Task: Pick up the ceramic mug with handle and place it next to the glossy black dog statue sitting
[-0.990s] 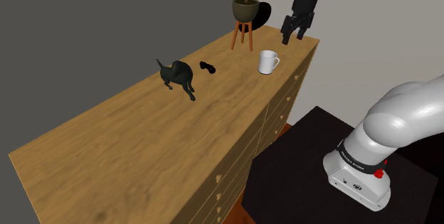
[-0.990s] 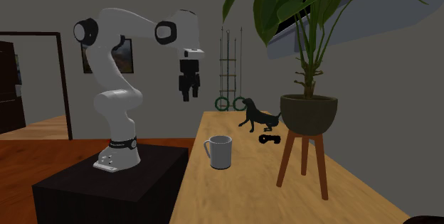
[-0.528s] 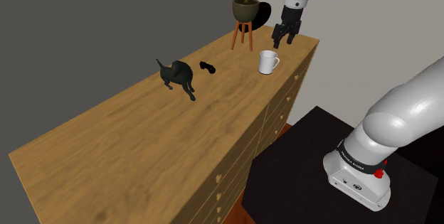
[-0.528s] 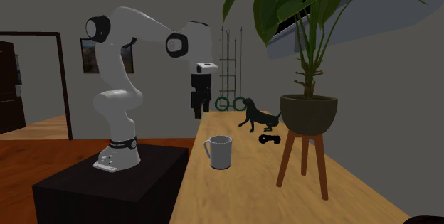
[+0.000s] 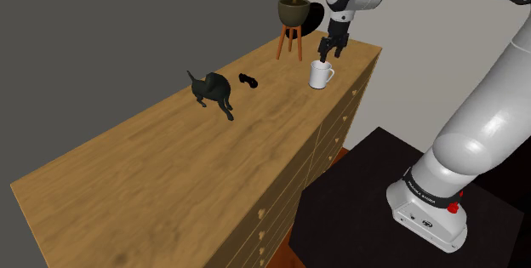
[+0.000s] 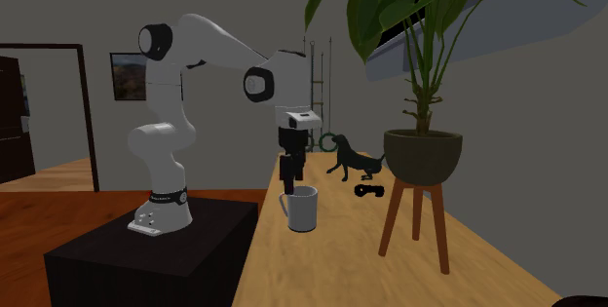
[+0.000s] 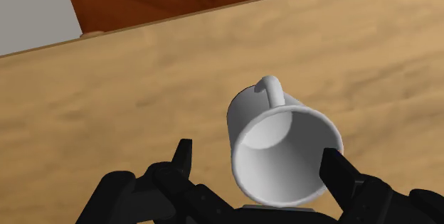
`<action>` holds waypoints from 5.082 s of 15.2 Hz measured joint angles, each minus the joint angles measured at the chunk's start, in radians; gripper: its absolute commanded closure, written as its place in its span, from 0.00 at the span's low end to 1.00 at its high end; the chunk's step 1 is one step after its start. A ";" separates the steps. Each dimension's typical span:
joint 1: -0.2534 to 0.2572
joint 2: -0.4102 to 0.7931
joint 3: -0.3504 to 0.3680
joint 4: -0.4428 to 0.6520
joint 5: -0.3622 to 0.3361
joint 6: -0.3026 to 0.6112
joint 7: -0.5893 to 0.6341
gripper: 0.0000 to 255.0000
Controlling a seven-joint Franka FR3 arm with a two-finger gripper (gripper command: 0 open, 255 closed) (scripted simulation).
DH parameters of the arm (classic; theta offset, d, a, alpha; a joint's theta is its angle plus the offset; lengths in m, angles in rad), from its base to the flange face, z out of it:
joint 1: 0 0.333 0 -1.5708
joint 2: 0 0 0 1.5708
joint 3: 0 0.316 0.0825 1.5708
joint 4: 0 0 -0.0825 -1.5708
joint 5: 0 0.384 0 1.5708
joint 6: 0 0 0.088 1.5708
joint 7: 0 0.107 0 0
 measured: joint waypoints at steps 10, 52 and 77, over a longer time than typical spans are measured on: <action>-0.009 0.101 0.000 -0.012 0.035 0.107 -0.038 0.00; -0.004 -0.018 -0.006 0.182 -0.011 -0.200 0.007 1.00; -0.008 -0.008 -0.009 0.532 -0.013 -0.539 0.025 1.00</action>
